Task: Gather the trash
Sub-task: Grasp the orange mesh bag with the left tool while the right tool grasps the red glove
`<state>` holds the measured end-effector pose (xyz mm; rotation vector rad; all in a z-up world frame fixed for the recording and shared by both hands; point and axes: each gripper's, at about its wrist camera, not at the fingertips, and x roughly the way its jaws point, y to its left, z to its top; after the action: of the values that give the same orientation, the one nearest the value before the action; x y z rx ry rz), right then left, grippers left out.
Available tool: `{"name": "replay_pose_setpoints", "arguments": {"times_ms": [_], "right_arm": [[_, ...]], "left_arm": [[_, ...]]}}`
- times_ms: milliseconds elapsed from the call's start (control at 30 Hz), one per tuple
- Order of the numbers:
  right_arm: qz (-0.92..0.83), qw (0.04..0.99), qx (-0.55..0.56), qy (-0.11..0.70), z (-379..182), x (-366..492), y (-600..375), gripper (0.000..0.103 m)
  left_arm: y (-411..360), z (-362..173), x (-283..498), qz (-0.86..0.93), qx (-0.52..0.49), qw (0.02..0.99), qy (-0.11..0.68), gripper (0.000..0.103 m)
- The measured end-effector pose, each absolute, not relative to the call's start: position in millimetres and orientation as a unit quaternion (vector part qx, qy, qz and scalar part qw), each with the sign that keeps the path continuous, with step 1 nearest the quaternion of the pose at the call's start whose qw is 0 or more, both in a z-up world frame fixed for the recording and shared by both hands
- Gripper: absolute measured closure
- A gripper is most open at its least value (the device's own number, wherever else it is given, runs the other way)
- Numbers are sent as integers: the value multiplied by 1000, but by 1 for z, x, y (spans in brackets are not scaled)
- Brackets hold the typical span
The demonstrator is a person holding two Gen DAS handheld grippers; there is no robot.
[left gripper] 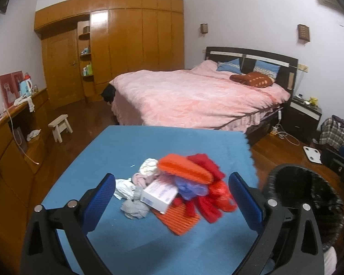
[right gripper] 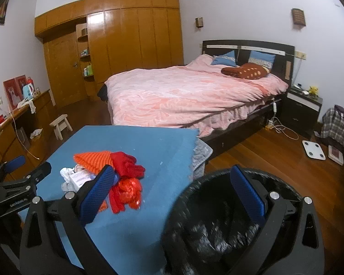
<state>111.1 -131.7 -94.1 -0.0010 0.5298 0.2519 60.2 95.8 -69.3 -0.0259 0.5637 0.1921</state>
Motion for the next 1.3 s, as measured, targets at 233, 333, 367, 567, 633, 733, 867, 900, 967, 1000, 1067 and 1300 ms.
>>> {"name": "replay_pose_setpoints", "arguments": {"times_ms": [233, 333, 367, 567, 633, 733, 867, 900, 967, 1000, 1067, 1300], "right_arm": [[147, 949, -11, 280, -117, 161, -88, 5], [154, 945, -27, 288, -128, 178, -67, 7], [155, 943, -35, 292, -133, 183, -60, 8], [174, 927, -51, 327, -163, 204, -32, 20], [179, 923, -54, 336, -172, 210, -26, 22], [187, 917, -59, 347, -183, 218, -15, 24], [197, 910, -66, 359, -196, 228, -5, 29], [199, 909, -68, 361, -198, 229, -3, 31], [202, 906, -70, 366, -203, 232, 0, 35], [206, 903, -70, 369, -205, 234, 1, 40], [217, 897, -70, 379, -210, 238, 4, 50], [244, 885, -64, 391, -215, 241, 8, 89]], "left_arm": [[121, -90, 95, 102, -15, 952, 289, 11], [126, -98, 109, 102, -11, 952, 290, 14], [129, -100, 112, 103, -12, 951, 291, 15], [145, -116, 129, 107, -21, 946, 304, 23], [149, -118, 129, 105, -25, 946, 305, 24], [155, -123, 132, 102, -30, 946, 308, 24], [161, -122, 133, 96, -44, 946, 308, 24], [162, -121, 133, 92, -47, 947, 305, 24], [164, -118, 134, 87, -50, 948, 303, 24], [163, -117, 136, 84, -51, 948, 302, 24], [163, -118, 140, 81, -52, 948, 305, 24], [158, -129, 162, 62, -57, 942, 325, 24]]}}
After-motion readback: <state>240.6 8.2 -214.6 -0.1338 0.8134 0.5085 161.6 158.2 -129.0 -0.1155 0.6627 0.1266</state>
